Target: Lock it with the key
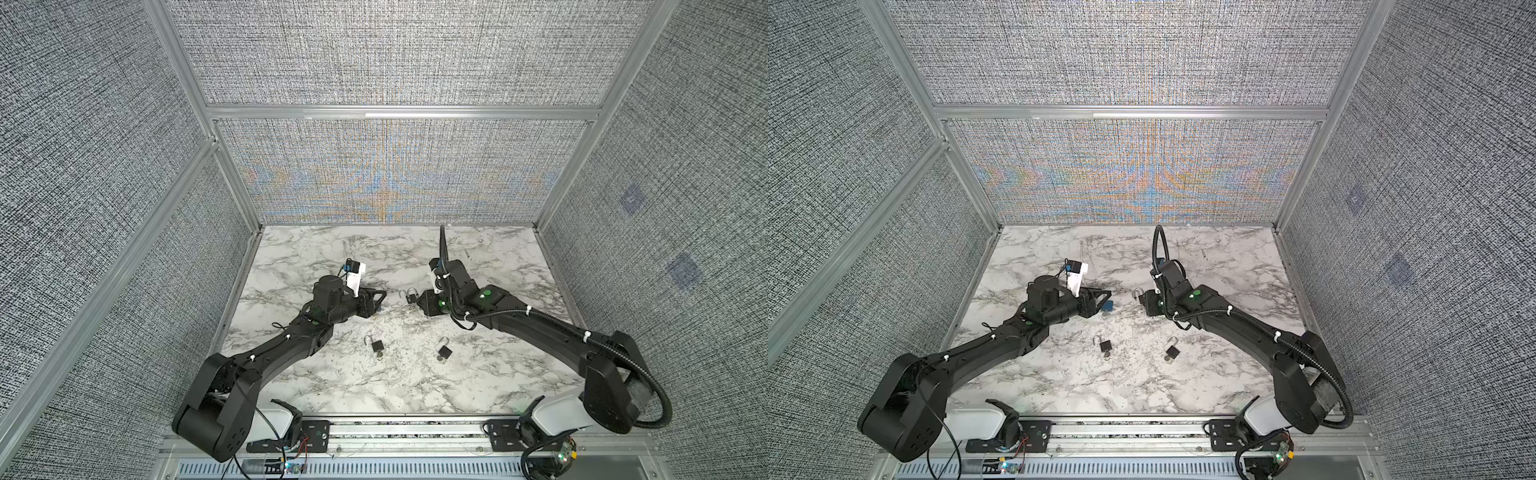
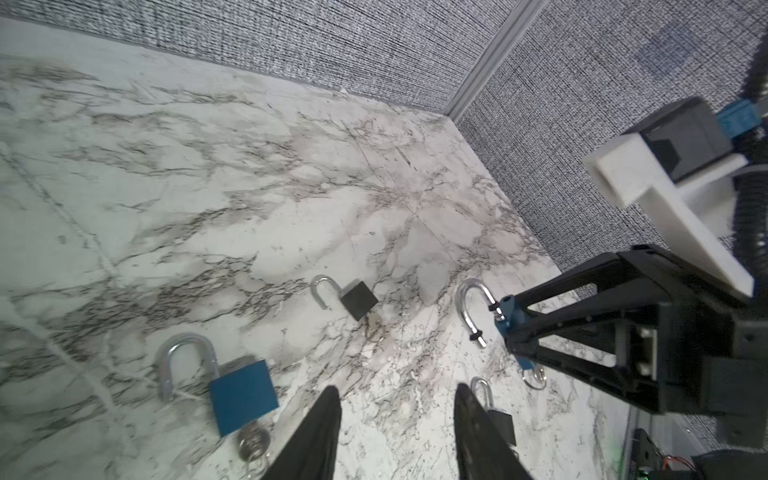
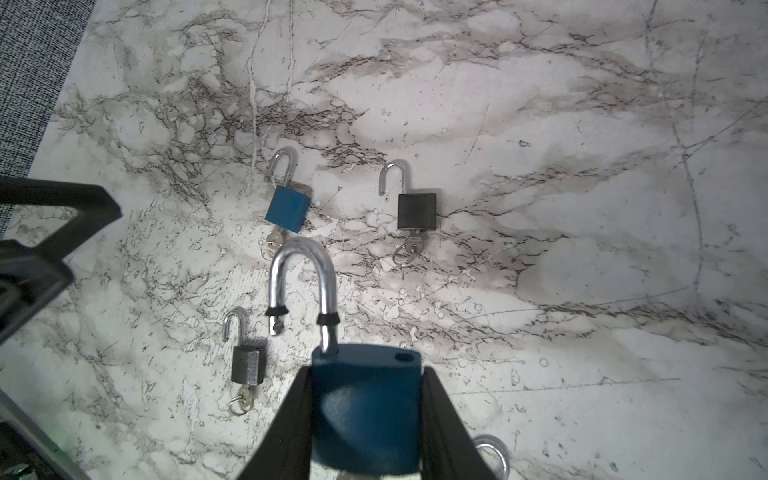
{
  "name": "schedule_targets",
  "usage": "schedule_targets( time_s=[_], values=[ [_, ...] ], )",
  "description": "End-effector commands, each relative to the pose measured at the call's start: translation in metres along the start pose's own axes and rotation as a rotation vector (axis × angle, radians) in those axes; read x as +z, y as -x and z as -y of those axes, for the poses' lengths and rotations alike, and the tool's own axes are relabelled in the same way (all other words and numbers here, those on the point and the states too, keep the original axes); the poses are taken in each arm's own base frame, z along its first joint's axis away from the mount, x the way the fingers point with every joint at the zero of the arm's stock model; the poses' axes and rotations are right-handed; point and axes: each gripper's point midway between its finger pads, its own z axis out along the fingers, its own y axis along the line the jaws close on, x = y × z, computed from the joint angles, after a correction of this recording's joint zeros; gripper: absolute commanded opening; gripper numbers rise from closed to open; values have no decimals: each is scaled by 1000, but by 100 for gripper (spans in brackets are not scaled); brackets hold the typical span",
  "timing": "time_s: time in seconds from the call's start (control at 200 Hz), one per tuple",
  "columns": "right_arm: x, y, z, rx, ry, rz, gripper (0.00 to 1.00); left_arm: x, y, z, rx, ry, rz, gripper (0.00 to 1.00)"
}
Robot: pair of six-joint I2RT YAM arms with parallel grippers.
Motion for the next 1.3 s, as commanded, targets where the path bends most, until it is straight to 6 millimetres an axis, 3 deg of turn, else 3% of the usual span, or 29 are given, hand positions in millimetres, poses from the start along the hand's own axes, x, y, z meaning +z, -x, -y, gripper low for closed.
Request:
schedule_targets(
  time_s=[0.0, 0.535, 1.295],
  values=[
    [-3, -2, -8, 6, 26, 2, 27, 6, 9, 17, 7, -75, 26, 46],
    [-8, -1, -19, -3, 47, 10, 27, 30, 0, 45, 5, -192, -12, 44],
    [-14, 5, -29, -21, 64, 15, 27, 38, -4, 48, -10, -211, -13, 38]
  ],
)
